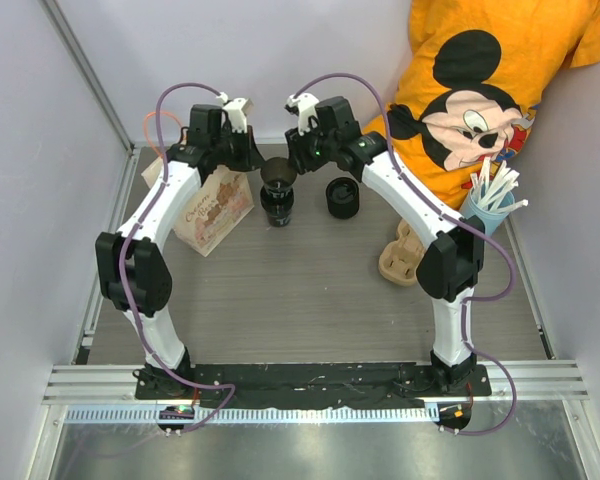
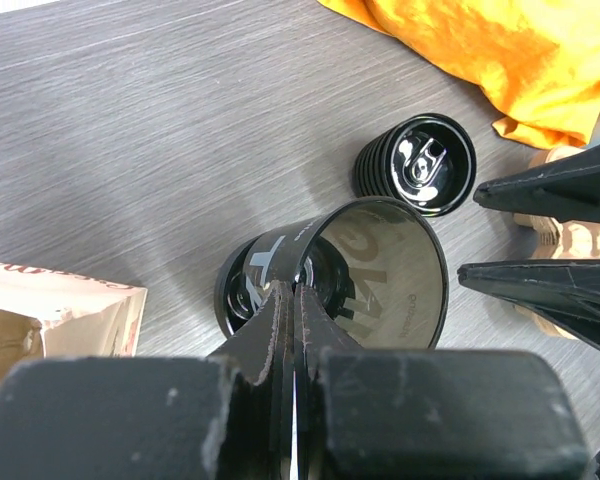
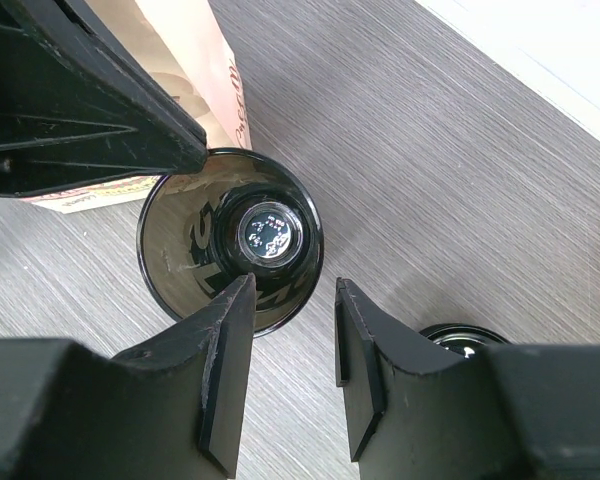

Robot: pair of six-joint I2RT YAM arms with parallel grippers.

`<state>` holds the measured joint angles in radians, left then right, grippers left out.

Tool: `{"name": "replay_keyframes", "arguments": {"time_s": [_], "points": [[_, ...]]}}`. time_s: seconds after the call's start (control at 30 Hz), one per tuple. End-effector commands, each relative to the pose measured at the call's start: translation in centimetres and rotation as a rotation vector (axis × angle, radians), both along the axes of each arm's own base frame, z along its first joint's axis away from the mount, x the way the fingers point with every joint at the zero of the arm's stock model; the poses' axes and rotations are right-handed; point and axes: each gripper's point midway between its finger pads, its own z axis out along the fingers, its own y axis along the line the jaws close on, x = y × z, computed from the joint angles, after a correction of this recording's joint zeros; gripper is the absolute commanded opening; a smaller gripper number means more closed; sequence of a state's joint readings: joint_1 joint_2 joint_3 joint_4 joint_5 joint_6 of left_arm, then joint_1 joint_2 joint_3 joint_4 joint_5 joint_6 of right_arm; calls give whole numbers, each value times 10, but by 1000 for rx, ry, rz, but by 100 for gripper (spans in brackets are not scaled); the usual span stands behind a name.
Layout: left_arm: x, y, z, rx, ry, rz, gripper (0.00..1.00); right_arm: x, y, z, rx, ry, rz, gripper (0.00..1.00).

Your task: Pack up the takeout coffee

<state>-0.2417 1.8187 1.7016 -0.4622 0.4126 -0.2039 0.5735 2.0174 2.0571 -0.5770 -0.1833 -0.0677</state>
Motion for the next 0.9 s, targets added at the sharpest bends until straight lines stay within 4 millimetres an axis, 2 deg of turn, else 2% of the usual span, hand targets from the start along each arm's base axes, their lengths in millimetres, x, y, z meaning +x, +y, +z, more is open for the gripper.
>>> {"name": "replay_keyframes", "arguments": {"time_s": [0.0,0.13,0.53,0.67,0.87], "points": [[-2,-4,44,-53,-79,-21,0,-8,-9,70,95,-105,-6,43],[-2,-4,57,-64,-100,-20,0,-8,-14,86,115,-126,-11,45],[-12,-7,105,-116,-170,-30,0,-17,-42,130,179,-172,-25,70],[-29,-13,129,-149,-205,-72,0,-17,-59,143,199,-189,-40,84],[-52,-29,140,-130,-239,-139,0,-18,-86,156,214,-209,-82,100]]}}
